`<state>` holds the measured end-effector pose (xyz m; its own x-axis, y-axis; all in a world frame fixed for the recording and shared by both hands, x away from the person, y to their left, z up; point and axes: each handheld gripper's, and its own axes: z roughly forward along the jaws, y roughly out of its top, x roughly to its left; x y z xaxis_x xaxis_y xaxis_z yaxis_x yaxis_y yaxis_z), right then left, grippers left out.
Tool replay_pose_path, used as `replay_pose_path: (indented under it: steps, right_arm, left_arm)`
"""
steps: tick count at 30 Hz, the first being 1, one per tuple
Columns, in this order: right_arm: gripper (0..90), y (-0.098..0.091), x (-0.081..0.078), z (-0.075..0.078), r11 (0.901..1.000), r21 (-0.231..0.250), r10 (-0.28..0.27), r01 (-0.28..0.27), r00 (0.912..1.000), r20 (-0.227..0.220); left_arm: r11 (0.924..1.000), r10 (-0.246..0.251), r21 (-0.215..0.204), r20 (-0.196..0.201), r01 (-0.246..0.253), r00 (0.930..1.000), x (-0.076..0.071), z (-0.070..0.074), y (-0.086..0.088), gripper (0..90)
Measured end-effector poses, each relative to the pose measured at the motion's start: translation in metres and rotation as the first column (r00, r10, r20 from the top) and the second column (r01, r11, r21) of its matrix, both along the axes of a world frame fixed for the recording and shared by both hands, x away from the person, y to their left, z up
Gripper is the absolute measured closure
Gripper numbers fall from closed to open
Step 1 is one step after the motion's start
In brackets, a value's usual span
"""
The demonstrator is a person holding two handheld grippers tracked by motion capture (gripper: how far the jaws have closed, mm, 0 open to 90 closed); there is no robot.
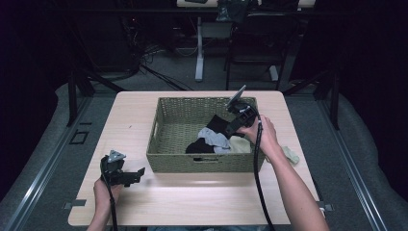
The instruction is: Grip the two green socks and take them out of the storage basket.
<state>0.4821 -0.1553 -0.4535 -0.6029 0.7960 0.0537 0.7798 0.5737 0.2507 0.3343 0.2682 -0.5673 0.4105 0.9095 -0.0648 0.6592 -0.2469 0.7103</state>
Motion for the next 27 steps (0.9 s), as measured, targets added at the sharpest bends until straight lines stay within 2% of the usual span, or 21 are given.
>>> replay_pose_path:
  steps: [1, 2, 3, 8, 14, 16, 17, 20, 22, 23, 24, 25, 27]
  right_arm:
    - [4.7, 0.000, 0.000, 0.000, 1.0000, 0.000, 0.000, 0.000, 1.0000, 0.000]
    - [12.9, 0.003, 0.001, -0.010, 0.9998, -0.019, -0.002, 0.002, 0.9999, -0.016]
    - [15.1, 0.004, 0.002, -0.016, 0.9994, -0.034, -0.003, 0.003, 0.9997, -0.022]
    - [17.7, 0.007, 0.006, -0.040, 0.9981, -0.058, -0.022, 0.018, 0.9979, -0.061]
    - [25.4, 0.009, 0.008, -0.058, 0.9957, -0.088, -0.036, 0.029, 0.9956, -0.087]
    - [26.0, 0.010, 0.008, -0.059, 0.9950, -0.094, -0.042, 0.034, 0.9953, -0.087]
    - [29.5, 0.011, 0.009, -0.061, 0.9932, -0.113, -0.038, 0.028, 0.9948, -0.095]
    - [35.6, 0.013, 0.009, -0.065, 0.9908, -0.129, -0.055, 0.041, 0.9934, -0.101]
    - [47.2, 0.014, 0.010, -0.066, 0.9898, -0.135, -0.060, 0.043, 0.9907, -0.122]
    - [55.6, 0.015, 0.010, -0.066, 0.9896, -0.138, -0.059, 0.040, 0.9896, -0.131]
    - [68.5, 0.016, 0.009, -0.067, 0.9883, -0.144, -0.068, 0.049, 0.9890, -0.131]
    - [68.5, 0.016, 0.009, -0.067, 0.9883, -0.144, -0.068, 0.049, 0.9890, -0.131]
    - [80.9, 0.016, 0.009, -0.067, 0.9899, -0.130, -0.075, 0.057, 0.9880, -0.135]
  left_arm:
    - [1.0000, 0.000, 0.000, 0.000, 0.000, 1.0000, 0.000, 0.000, 0.000, 0.8]
    - [1.0000, 0.000, 0.000, 0.000, 0.000, 1.0000, 0.000, 0.000, 0.000, 0.8]
    - [1.0000, 0.000, 0.000, 0.000, 0.000, 1.0000, 0.000, 0.000, 0.000, 0.8]
    - [1.0000, 0.002, 0.002, -0.002, -0.002, 1.0000, 0.000, 0.000, 0.000, 0.8]
    - [1.0000, 0.001, -0.001, 0.000, -0.001, 1.0000, 0.000, 0.000, 0.000, 0.8]
    - [1.0000, 0.000, 0.001, -0.001, 0.000, 1.0000, 0.000, 0.000, 0.000, 0.8]
    - [1.0000, 0.000, 0.001, -0.001, 0.000, 1.0000, 0.000, 0.000, 0.000, 0.8]
    - [1.0000, 0.001, 0.000, -0.001, -0.001, 1.0000, 0.000, 0.000, 0.000, 0.8]
    - [1.0000, -0.001, 0.002, -0.001, 0.001, 1.0000, 0.000, 0.000, 0.000, 0.8]
    - [1.0000, -0.001, 0.002, -0.002, 0.001, 1.0000, 0.000, 0.000, 0.000, 0.8]
    - [1.0000, 0.001, 0.001, -0.003, -0.001, 1.0000, 0.000, 0.000, 0.000, 0.8]
    - [1.0000, 0.001, 0.001, -0.003, -0.001, 1.0000, 0.000, 0.000, 0.000, 0.8]
    - [1.0000, 0.000, -0.001, -0.001, 0.000, 1.0000, 0.000, 0.000, 0.000, 0.8]
